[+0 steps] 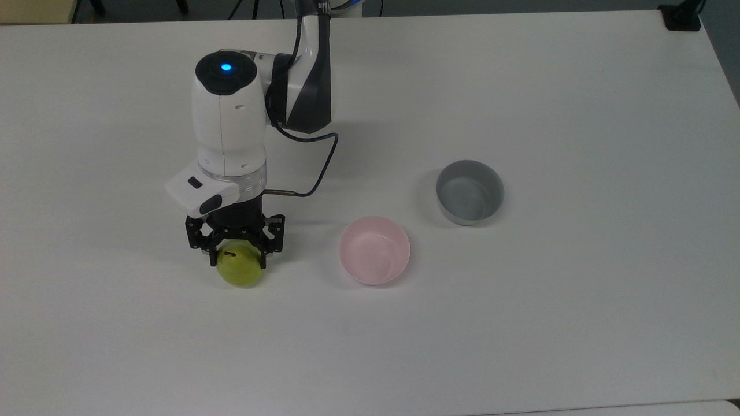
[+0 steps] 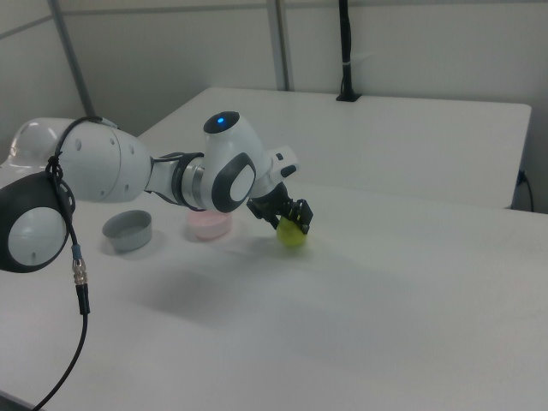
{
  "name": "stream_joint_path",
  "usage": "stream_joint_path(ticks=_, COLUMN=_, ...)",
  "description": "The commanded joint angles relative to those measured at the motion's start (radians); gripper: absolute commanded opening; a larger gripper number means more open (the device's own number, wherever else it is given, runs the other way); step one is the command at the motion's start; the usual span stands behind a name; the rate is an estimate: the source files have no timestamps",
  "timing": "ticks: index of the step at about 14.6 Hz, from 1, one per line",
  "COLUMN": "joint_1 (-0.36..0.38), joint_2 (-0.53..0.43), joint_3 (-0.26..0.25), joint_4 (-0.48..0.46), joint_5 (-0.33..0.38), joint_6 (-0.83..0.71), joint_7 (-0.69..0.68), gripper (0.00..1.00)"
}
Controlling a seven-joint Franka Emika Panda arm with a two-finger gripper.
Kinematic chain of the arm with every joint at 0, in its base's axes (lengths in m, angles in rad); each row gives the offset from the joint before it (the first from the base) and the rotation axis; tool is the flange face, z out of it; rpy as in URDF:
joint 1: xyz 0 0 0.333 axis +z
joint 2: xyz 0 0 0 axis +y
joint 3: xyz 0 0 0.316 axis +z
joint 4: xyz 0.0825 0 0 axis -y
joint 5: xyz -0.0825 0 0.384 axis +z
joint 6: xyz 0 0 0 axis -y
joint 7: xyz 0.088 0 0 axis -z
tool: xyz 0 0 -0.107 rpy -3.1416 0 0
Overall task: Place the pear in the bowl
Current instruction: 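Close the gripper around the green pear and lift it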
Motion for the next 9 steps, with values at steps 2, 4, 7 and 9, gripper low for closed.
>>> stream_joint_path(ticks=2, joint_1=0.006, joint_2=-0.087, joint_3=-0.006, joint_4=0.001, joint_5=0.011, joint_6=-0.023, joint_7=0.042, gripper=0.48)
stream_joint_path(ticks=4, joint_1=0.006, joint_2=-0.138, joint_3=-0.008, joint_4=0.002, joint_5=0.011, joint_6=-0.102, joint_7=0.076, gripper=0.48)
stream_joint_path(ticks=7, joint_1=0.010, joint_2=-0.192, joint_3=-0.006, joint_4=0.033, joint_5=0.013, joint_6=-0.223, joint_7=0.100, gripper=0.48)
stream_joint_path(ticks=9, joint_1=0.024, joint_2=-0.195, joint_3=0.004, joint_4=0.051, joint_5=0.001, joint_6=-0.239, joint_7=0.160, gripper=0.48)
